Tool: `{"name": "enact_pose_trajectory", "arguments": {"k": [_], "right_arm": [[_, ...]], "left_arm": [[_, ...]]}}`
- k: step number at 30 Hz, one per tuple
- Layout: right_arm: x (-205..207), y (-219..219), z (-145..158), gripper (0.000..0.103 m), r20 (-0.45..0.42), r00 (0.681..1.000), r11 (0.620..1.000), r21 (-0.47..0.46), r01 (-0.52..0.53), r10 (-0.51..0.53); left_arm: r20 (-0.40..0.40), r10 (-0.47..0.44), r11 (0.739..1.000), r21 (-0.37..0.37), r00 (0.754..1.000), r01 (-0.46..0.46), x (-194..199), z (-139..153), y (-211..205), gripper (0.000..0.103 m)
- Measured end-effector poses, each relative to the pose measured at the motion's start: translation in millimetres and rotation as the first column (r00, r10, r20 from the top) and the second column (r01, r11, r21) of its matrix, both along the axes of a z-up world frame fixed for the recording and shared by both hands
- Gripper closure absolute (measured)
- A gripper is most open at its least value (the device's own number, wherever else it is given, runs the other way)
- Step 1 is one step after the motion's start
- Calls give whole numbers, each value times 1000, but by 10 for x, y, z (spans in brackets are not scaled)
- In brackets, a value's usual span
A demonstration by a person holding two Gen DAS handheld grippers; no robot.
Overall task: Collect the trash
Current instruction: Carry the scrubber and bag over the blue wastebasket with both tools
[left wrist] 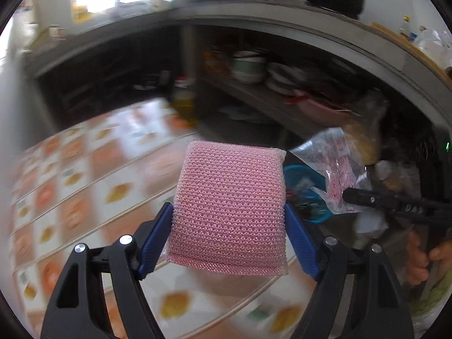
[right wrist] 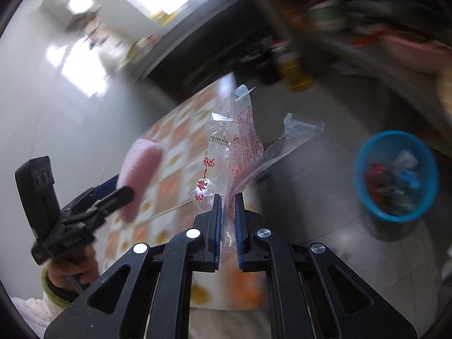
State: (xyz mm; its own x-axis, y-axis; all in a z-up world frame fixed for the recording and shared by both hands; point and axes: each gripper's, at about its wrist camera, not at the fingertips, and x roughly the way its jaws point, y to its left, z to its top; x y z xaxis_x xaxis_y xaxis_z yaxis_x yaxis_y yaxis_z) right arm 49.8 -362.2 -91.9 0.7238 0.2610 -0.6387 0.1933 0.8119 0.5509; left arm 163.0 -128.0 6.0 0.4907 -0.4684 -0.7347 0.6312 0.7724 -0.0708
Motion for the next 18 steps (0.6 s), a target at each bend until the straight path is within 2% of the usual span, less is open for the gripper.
{"name": "enact_pose_trajectory", "arguments": {"k": [2, 3, 6, 8, 10, 13, 16, 18], "right_arm": [[-143, -280, -71, 95, -31, 994, 994, -31, 108, -108], [-254, -489, -146, 95, -59, 980, 981, -55, 186, -190], [-456, -922, -391, 95, -130, 938, 946, -62, 317, -322], [-548, -1113, -563, 95, -167, 914, 929, -56, 366, -370], [-551, -1284, -777, 95, -215, 891, 916, -45, 400, -400], [-480, -1428, -1020, 95, -258, 873, 907, -29, 421, -413], [-303, -1580, -1281, 95, -304, 861, 904, 0, 428, -408], [-145, -1660, -1401, 95, -330, 853, 903, 10, 430, -403]], "left_arm": [[-63, -77, 997, -13, 995, 77, 156, -21, -432, 27], [-96, -114, 993, -15, 989, 113, 245, -48, -656, 27], [-188, -175, 984, 1, 966, 179, 460, -194, -1195, 27], [-259, -202, 975, 42, 945, 219, 625, -393, -1641, 27], [-317, -234, 959, 82, 919, 273, 735, -635, -2050, 27], [-407, -239, 939, 135, 881, 317, 848, -1025, -2527, 27], [-496, -207, 929, 170, 843, 328, 1023, -1521, -2938, 27], [-519, -188, 925, 193, 834, 328, 1077, -1741, -3101, 27]]}}
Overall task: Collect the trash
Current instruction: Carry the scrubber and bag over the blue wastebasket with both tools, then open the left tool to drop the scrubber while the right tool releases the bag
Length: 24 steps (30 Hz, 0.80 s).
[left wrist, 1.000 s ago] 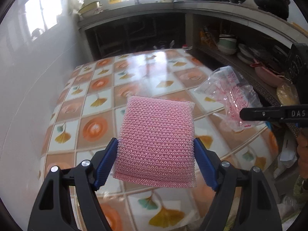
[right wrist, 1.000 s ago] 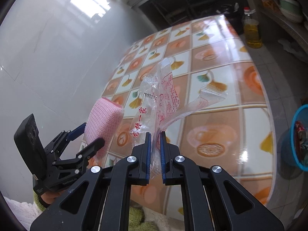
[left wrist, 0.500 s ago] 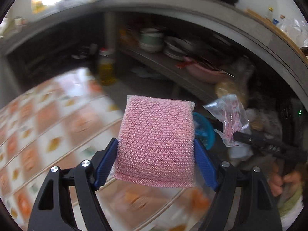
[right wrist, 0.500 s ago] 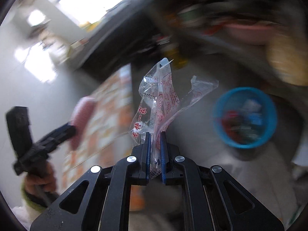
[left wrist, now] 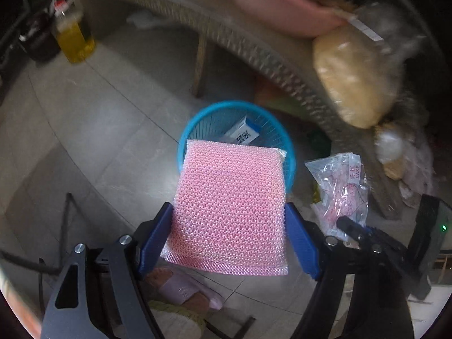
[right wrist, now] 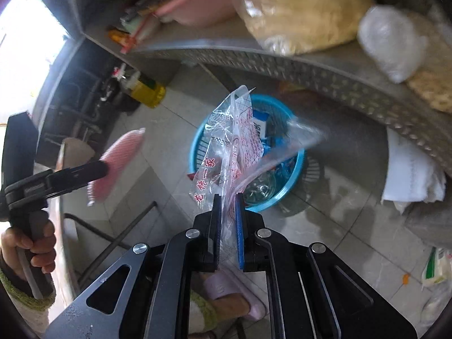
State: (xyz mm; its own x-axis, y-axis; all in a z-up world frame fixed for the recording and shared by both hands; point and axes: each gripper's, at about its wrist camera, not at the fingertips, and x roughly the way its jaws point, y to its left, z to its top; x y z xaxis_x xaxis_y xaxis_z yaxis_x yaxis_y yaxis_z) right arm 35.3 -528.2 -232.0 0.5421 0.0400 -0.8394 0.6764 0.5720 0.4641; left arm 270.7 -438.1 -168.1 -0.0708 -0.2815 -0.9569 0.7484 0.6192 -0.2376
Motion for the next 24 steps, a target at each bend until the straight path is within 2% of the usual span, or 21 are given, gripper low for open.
{"name": "enact_pose_trajectory", "arguments": {"k": [5, 8, 11, 12, 14, 18, 24], "right_arm": [[313, -174, -171, 95, -23, 1000, 999, 32, 14, -13], [444, -345, -273, 89, -29, 999, 999, 34, 33, -32], [594, -472, -517, 65, -86, 996, 997, 73, 29, -23], [624, -485, -604, 63, -106, 994, 995, 94, 22, -12], [631, -463, -630, 62, -124, 992, 996, 89, 13, -2], [515, -376, -523, 53, -121, 993, 999, 32, 14, -10], [310, -275, -349, 53, -117, 992, 999, -43, 33, -38]], "left_arm": [[-27, 34, 997, 69, 999, -32, 146, -521, -394, 26], [-21, 45, 998, 46, 999, -44, 172, -636, -538, 23], [-69, 48, 998, 30, 996, -46, 161, -708, -573, 19], [-84, 53, 998, 24, 995, -51, 148, -718, -585, 19], [-114, 56, 998, -5, 992, -57, 145, -685, -559, 18], [-105, 65, 997, -37, 992, -69, 169, -535, -523, 18], [-82, 79, 988, -123, 993, -89, 191, -61, -328, 18]]}}
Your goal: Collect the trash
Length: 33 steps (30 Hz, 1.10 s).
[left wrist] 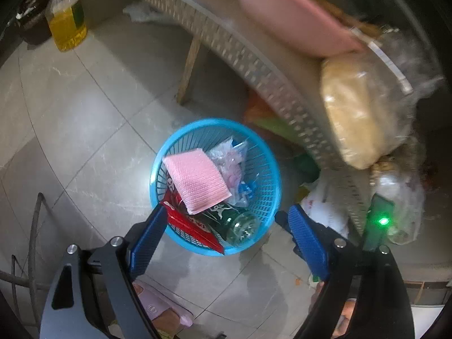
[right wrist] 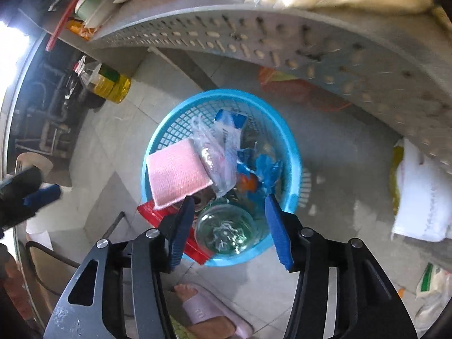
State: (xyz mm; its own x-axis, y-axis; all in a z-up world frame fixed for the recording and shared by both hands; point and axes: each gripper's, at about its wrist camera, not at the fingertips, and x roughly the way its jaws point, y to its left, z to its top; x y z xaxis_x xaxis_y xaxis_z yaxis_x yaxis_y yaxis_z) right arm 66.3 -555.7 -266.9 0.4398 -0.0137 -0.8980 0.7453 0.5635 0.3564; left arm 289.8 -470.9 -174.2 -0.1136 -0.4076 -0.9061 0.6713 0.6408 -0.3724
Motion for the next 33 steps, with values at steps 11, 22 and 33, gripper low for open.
{"name": "enact_pose_trajectory", "arguments": {"k": [11, 22, 33], "right_arm": [[-477, 911, 1048, 39, 107, 982, 960, -250, -126, 157], [-702, 2215, 2073, 10, 201, 860, 802, -504, -320, 469], [-856, 3003, 2261, 8, 121, 856, 699, -640, -320, 503]], "left_arm": [[257, 14, 989, -149, 966, 25, -498, 1327, 1131, 18], [525, 470, 883, -260, 710, -392, -1466, 2039, 3110, 6], [660, 577, 762, -225, 480, -607, -2298, 1752, 3895, 6]]}}
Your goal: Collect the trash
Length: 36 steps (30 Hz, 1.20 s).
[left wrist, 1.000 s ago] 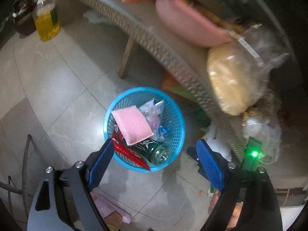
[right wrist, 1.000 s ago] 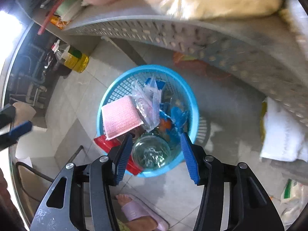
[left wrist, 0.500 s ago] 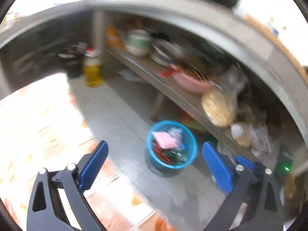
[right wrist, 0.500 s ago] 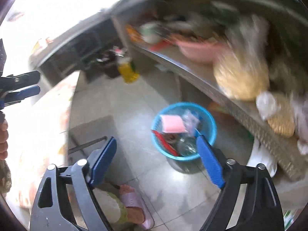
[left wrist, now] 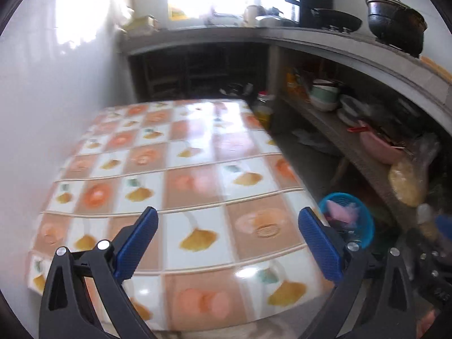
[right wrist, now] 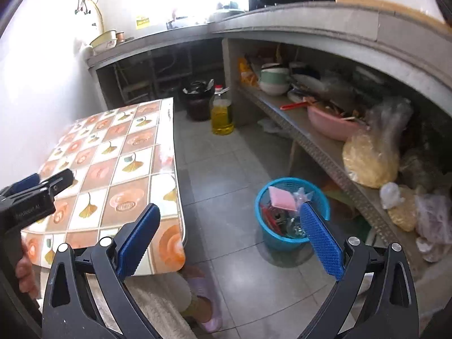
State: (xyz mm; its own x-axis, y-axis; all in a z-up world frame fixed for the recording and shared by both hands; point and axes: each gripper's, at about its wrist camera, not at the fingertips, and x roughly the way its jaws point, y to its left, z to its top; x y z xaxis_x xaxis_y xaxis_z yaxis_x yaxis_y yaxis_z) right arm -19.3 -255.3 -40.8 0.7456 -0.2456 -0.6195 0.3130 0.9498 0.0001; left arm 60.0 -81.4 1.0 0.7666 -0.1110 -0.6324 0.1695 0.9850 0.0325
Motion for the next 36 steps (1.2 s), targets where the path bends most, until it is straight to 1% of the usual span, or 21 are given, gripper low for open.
{"name": "enact_pose_trajectory", "arguments": {"k": [3, 5, 7, 9, 11, 13, 15, 17, 19, 25, 36], "right_arm": [[-89, 141, 14, 8, 32, 999, 996, -81, 32, -30], [-153, 205, 44, 8, 55, 998, 996, -87, 35, -31], [-206, 245, 54, 8, 58, 998, 998, -56, 30, -26], [-222, 237, 11, 8, 38, 999, 999, -5, 37, -37], [-251, 262, -38, 8, 28, 998, 998, 12, 54, -55], [-260, 274, -110, 8, 3, 998, 998, 11, 56, -56], [-275, 306, -157, 8, -16, 999, 999, 4, 49, -49], [-291, 334, -178, 8, -30, 998, 999, -15, 52, -53], [-302, 346, -181, 8, -39, 998, 998, -29, 50, -51], [-344, 341, -220, 8, -59, 996, 995, -87, 58, -63], [-445, 66, -181, 8, -62, 990, 990, -72, 124, -129]], "left_arm": [[43, 18, 1000, 16, 999, -19, -57, 53, 6, 6], [60, 28, 1000, 13, 998, -29, -80, 129, 69, 6], [69, 39, 999, 7, 997, -40, -135, 149, 98, 6], [50, 31, 999, 8, 998, -31, -248, 76, 128, 6], [16, 27, 999, 35, 1000, -28, -306, -24, 146, 6], [-51, 44, 998, 45, 998, -42, -321, -131, 191, 6], [-100, 70, 997, 49, 993, -65, -295, -198, 248, 6], [-116, 90, 995, 53, 989, -85, -303, -241, 275, 6], [-120, 92, 995, 49, 989, -87, -335, -254, 282, 6], [-132, 74, 995, 77, 988, -64, -351, -299, 231, 6], [-136, 105, 990, 110, 985, -90, -345, -284, 269, 6]]}}
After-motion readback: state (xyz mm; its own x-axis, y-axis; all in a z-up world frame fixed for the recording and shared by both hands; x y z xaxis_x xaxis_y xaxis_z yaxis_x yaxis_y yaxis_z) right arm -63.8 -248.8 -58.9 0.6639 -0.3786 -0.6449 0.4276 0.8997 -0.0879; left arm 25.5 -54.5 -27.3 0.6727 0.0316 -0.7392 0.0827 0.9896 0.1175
